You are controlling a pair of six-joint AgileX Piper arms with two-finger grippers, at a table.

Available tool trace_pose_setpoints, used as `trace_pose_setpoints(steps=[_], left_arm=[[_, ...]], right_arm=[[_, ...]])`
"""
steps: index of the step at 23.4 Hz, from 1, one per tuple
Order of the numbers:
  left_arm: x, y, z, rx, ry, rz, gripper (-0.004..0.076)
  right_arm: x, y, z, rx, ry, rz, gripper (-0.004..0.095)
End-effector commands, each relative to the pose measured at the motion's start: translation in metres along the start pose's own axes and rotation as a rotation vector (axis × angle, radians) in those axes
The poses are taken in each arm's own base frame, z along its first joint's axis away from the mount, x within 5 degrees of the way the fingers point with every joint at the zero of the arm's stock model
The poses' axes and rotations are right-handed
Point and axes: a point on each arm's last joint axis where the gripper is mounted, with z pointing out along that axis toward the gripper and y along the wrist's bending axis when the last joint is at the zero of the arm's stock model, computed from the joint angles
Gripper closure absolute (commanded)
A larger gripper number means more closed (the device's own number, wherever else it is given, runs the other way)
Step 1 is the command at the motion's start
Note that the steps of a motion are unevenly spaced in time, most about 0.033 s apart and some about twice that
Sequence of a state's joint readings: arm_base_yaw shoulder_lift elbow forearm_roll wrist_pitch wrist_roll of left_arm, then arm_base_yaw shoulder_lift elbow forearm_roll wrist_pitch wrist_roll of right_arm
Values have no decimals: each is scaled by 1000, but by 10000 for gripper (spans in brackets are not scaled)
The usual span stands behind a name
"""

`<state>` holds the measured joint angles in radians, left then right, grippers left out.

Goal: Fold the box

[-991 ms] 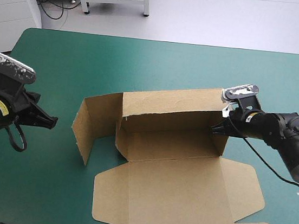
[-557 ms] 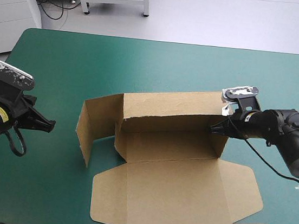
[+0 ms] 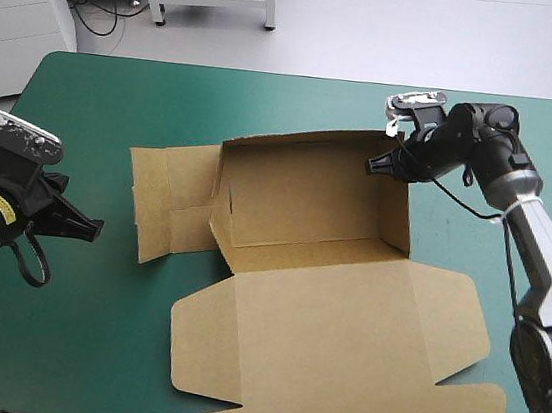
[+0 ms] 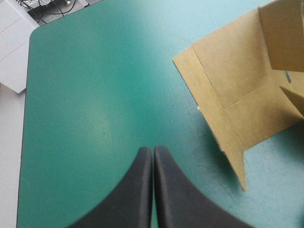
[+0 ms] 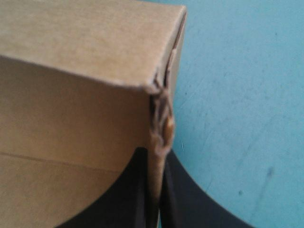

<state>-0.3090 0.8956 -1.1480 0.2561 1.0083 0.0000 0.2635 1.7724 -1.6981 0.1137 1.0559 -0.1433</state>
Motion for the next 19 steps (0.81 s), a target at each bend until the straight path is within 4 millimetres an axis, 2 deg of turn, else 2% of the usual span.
trace_pose_setpoints(steps=[1,3,5,7,8,9,11,19], left_arm=[[-7,3,-10,-9,-78,-19,731],[-7,3,-10,-7,-78,-21,731],[-7,3,-10,-7,-71,-21,731],[-6,3,-9,-7,-62,-21,731],[-5,3,-9,-8,-54,-21,732],[-5,3,-9,-8,-52,-21,732],[-5,3,-9,-8,-52,-21,732],[-4,3,-9,-7,-45,-27,733]], right_arm=[[-20,-1,3,-9,-51,-24,925],[-29,-4,20,-8,-52,-22,864],[-34,-5,31,-12,-48,-11,710],[-35,-6,35,-12,-47,-16,451],[-36,-6,33,-11,-54,-19,281],[-36,-5,29,-12,-56,-20,188],[-37,-4,19,-11,-69,-25,138],[-33,3,-40,-16,-39,-85,139]])
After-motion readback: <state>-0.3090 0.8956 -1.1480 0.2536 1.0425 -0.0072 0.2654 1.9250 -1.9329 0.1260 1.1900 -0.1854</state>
